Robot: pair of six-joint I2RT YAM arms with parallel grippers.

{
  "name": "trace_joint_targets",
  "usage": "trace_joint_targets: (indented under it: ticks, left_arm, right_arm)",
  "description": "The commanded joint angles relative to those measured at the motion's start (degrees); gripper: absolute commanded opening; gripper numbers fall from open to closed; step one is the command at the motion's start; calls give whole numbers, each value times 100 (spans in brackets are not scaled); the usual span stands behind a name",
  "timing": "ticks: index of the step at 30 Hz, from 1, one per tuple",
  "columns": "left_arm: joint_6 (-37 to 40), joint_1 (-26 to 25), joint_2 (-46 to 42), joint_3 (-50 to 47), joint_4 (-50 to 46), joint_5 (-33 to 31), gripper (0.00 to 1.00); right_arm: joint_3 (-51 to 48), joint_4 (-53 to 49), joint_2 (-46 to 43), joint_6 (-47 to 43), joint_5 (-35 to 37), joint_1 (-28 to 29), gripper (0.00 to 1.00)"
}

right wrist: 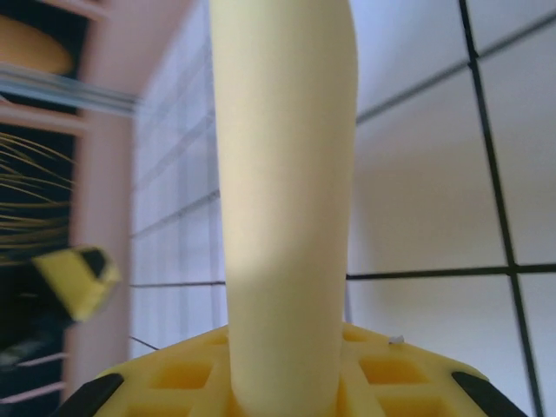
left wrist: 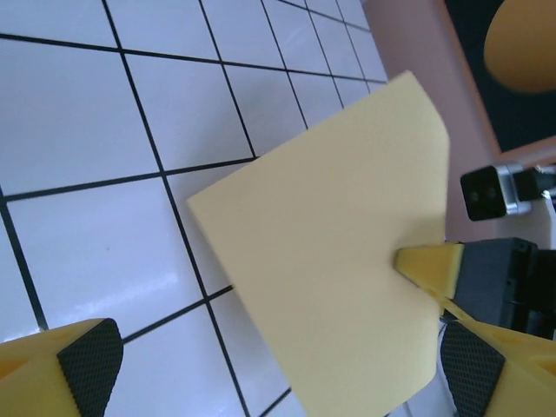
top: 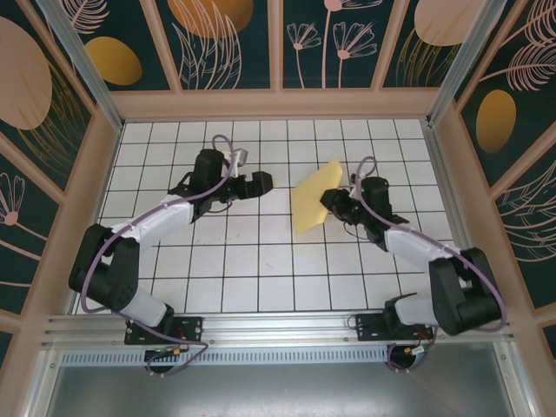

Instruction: Fold a paper plane with a square sheet of paper (fold left side to right side)

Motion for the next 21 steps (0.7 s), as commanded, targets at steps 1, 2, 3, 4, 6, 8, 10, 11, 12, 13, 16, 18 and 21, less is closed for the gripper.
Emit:
trace_joint_targets:
  ticks: [1,2,3,4,6,8,10,11,12,13,16,18,21]
  left_arm:
    - [-1276,71,-173,-179,1096,634,97]
    - [-1679,71,-169,-295,1593,830,97]
    - [-2016,71,-152,-400,2013,1012,97]
    - [-2342,64,-114,-490,2525,1164,97]
    - [-2642,46,-31,-501,2997,1313,97]
    - [-2682,3,58,-435,3073,1391,97]
    - [-2849,-41,149,-430,3280,1453,98]
    - [-3010,-71,204,-455,3520,1502,98]
    - [-3173,-92,262,-473,3749,1539,98]
    - [-3328,-123,324,-491,3977,1572,98]
    - [-3620,-221,466,-456,4351,1594,98]
    - [-3827,-286,562,-426,4645,1623,98]
    - [-4233,-369,715,-356,5165,1704,99]
  right_arm:
    - [-332,1591,-557,816,-411,-186,28]
    - [-360,1741,-678,954,-426,-213,28]
    - [-363,1843,-747,1060,-441,-219,28]
    - [-348,1953,-807,1194,-474,-219,28]
    - [-324,2224,-844,1491,-571,-221,28]
    - [-336,2593,-853,1847,-605,-197,28]
    - [-315,2901,-858,2148,-587,-161,28]
    - [-279,3023,-855,2260,-573,-124,28]
    - [-237,3106,-850,2325,-565,-89,28]
    - [-170,3186,-843,2374,-561,-48,28]
    - [11,3405,-831,2487,-528,80,28]
    - [80,3601,-794,2645,-478,140,28]
    - [111,3976,-682,2910,-420,215,28]
